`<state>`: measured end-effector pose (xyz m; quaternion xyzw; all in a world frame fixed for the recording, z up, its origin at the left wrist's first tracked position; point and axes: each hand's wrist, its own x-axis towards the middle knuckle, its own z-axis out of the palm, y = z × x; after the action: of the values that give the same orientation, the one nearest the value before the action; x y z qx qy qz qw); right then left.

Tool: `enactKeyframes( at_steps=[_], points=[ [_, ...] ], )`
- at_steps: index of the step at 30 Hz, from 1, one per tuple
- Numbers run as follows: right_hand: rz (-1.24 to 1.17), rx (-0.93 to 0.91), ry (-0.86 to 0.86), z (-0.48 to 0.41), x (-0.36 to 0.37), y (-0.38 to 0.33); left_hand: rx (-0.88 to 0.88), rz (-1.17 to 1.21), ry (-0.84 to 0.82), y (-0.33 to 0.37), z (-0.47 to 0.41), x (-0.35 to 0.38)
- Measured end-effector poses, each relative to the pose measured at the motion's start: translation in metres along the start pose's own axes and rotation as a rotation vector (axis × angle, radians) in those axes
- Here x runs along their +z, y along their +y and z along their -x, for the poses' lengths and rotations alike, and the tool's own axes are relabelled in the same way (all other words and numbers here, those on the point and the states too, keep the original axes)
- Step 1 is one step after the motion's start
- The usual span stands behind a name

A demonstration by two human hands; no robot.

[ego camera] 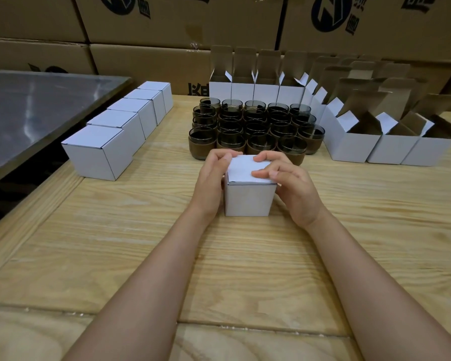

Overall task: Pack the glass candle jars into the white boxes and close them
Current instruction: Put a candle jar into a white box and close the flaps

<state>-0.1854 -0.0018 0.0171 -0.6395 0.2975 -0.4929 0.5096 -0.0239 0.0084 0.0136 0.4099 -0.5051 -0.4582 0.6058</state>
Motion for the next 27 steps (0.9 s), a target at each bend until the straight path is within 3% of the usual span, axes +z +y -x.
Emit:
enactKeyframes(
  at_steps=[3,7,9,12,17,27],
  points=[
    [-0.078,0.048,-0.036,0.003,-0.002,0.002,0.071,-0.090,-0.023,0.009,0.007,0.002],
    [-0.130,0.091,-0.082,0.004,-0.002,0.004,0.582,-0.906,0.118,0.020,0.013,0.001],
    [-0.126,0.100,-0.097,0.004,-0.003,0.003,0.697,-1.167,0.078,0.021,0.020,0.008],
    [-0.132,0.111,-0.084,0.003,-0.003,0.002,0.619,-1.332,0.037,0.021,0.029,0.016],
    [-0.181,0.179,-0.034,0.003,-0.008,0.007,0.452,-1.403,-0.070,0.032,0.029,-0.007],
    [-0.229,0.232,0.003,0.000,-0.008,0.008,0.280,-1.489,0.306,0.052,0.051,-0.137]
  ],
)
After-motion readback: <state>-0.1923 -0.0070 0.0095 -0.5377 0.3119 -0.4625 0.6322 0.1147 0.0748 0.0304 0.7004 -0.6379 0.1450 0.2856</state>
